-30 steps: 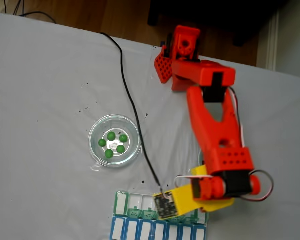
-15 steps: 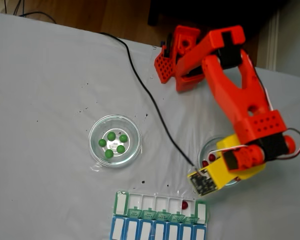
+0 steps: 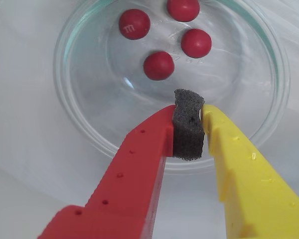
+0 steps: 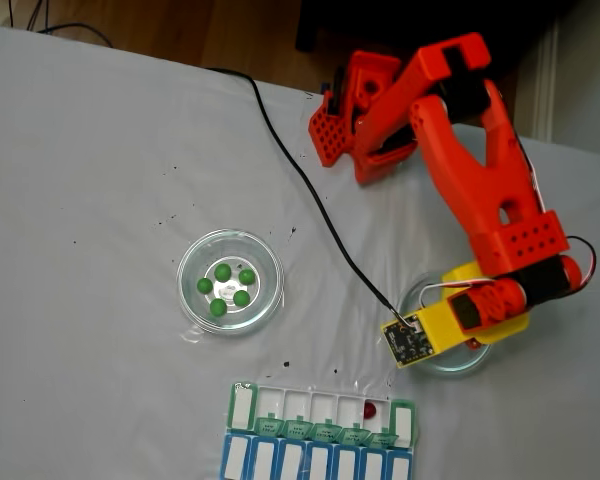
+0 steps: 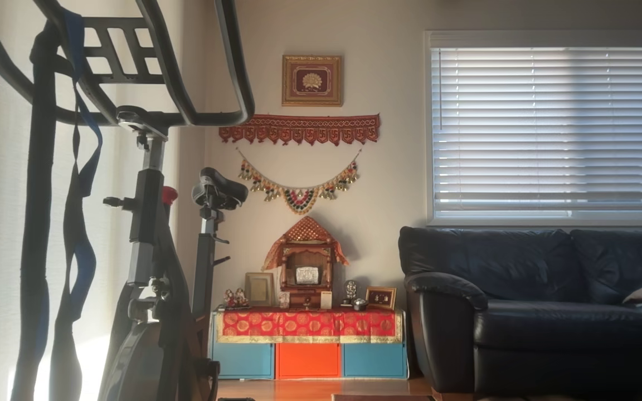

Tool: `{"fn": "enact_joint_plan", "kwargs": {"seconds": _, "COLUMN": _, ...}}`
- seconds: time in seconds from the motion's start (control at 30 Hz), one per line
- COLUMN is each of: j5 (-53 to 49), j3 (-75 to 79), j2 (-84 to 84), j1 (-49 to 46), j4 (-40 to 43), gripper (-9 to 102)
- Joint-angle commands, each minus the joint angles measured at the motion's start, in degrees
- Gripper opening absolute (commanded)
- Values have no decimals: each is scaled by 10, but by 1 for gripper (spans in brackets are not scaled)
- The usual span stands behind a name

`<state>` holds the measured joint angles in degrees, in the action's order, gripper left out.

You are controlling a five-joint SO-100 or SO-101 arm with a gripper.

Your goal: Sort medicines into box.

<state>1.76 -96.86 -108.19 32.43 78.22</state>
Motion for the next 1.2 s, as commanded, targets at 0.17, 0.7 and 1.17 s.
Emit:
{"fn": "enact_joint_plan", "kwargs": {"seconds": 0.17, "j5": 25, "j3": 2, "j2": -59, "j1": 9, "j4": -23, "gripper": 1}}
{"fn": "enact_joint_plan", "kwargs": {"seconds": 0.7, "j5": 26, "j3": -11, "j2": -10, "j1": 19, "j4": -57, "gripper": 18}}
{"fn": "enact_joint_plan", "kwargs": {"seconds": 1.17, "j5": 22, "j3": -33, "j2": 23, "j1": 25, "j4": -96, "gripper": 19}}
